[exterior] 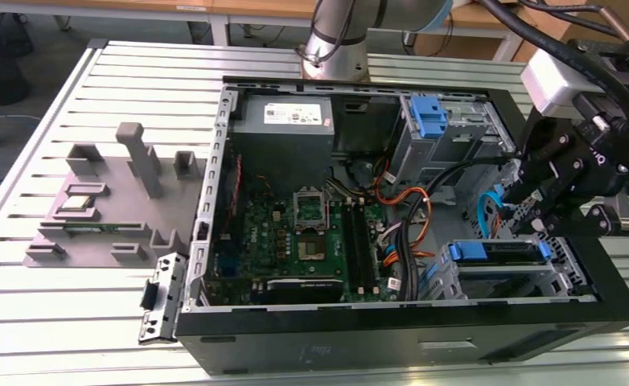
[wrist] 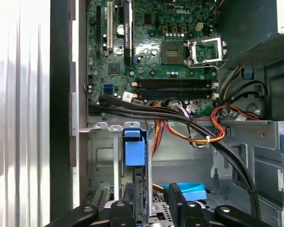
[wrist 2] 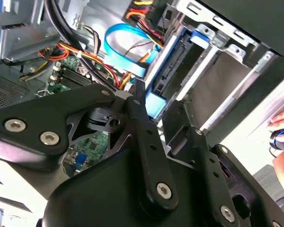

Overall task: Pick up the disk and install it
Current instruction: 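Insert the first disk wire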

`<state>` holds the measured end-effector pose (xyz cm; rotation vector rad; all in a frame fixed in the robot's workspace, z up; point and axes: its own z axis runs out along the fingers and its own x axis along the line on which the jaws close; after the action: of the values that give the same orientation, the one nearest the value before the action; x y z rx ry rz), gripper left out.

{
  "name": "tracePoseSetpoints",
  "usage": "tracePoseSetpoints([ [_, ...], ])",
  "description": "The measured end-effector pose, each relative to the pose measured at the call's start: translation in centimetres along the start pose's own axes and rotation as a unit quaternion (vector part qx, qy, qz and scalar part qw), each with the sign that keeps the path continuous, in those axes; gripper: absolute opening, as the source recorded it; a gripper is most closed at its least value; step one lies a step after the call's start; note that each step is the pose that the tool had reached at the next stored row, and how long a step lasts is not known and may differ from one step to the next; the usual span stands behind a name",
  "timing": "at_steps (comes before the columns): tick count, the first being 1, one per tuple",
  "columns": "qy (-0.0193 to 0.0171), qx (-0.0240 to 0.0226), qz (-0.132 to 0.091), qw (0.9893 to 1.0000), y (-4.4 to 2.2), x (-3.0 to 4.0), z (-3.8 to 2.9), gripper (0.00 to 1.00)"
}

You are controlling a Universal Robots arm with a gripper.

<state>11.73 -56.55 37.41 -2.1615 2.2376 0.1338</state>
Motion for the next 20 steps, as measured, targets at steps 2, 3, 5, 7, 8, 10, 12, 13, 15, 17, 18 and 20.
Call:
tracePoseSetpoints([
  [2, -0.0009, 0.0000, 0.000, 1.0000, -0.16, -0.26, 0.05, 0.42],
  [3, -0.0009, 0.0000, 0.000, 1.0000, -0.32, -0.33, 0.09, 0.42],
  [5, -0.0010, 0.0000, 0.000, 1.0000, -0.71, -0.42, 0.23, 0.42],
  [7, -0.0008, 0.0000, 0.000, 1.0000, -1.01, -0.52, 0.42, 0.42],
  [8, -0.0008, 0.0000, 0.000, 1.0000, -1.09, -0.60, 0.54, 0.42],
  [10, -0.0009, 0.0000, 0.000, 1.0000, -1.14, -0.83, 0.84, 0.42],
  [12, -0.0008, -0.0001, -0.001, 1.0000, -1.14, -1.13, 1.11, 0.42],
  [13, -0.0008, -0.0002, -0.003, 1.0000, -1.15, -1.25, 1.25, 0.42],
  [15, -0.0008, -0.0004, -0.005, 1.0000, -1.19, -1.34, 1.57, 0.42],
  [17, -0.0003, -0.0009, -0.006, 1.0000, -1.20, -1.33, 1.81, 0.42],
  [18, 0.0000, -0.0014, -0.006, 1.0000, -1.21, -1.32, 1.91, 0.42],
  [20, 0.0001, -0.0019, -0.006, 1.0000, -1.22, -1.30, 2.19, 0.42],
])
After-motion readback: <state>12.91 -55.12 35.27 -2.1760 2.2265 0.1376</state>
